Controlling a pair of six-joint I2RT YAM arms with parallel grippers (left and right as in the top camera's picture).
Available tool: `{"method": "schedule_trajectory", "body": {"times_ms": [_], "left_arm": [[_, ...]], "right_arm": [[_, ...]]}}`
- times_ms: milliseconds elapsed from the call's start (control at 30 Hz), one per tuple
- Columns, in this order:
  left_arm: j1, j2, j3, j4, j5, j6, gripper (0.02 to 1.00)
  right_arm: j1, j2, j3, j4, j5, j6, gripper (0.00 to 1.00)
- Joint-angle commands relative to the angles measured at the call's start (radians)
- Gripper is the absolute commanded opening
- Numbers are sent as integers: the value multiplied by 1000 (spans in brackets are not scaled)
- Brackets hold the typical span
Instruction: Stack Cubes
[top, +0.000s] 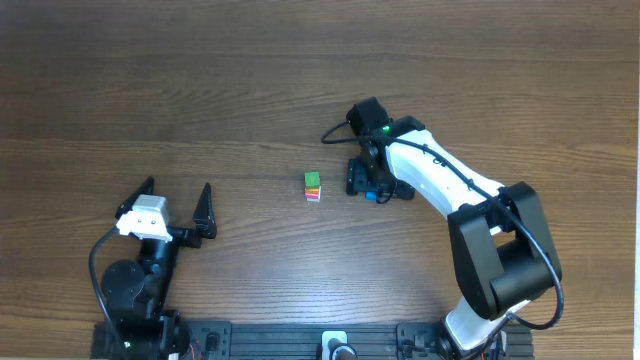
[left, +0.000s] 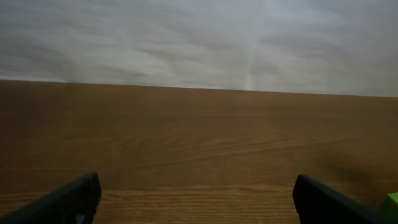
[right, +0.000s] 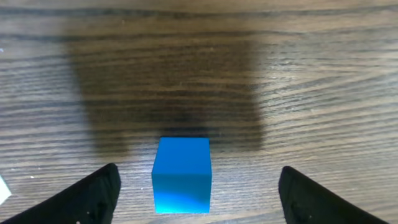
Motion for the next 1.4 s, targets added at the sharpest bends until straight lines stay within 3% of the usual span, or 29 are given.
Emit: {"method": "schedule_trajectory", "body": {"times_ms": [33, 500, 1033, 1400], "left_arm": [[6, -8, -6, 1, 12, 14, 998], [6, -8, -6, 1, 12, 14, 1000], [6, -8, -6, 1, 12, 14, 998], [6, -8, -6, 1, 12, 14, 998]], "right_arm": [[-3, 14, -34, 15, -24, 18, 790], [7, 14, -59, 51, -42, 18, 656], [8, 14, -59, 68, -42, 18, 362], [8, 14, -58, 81, -42, 18, 235]]}}
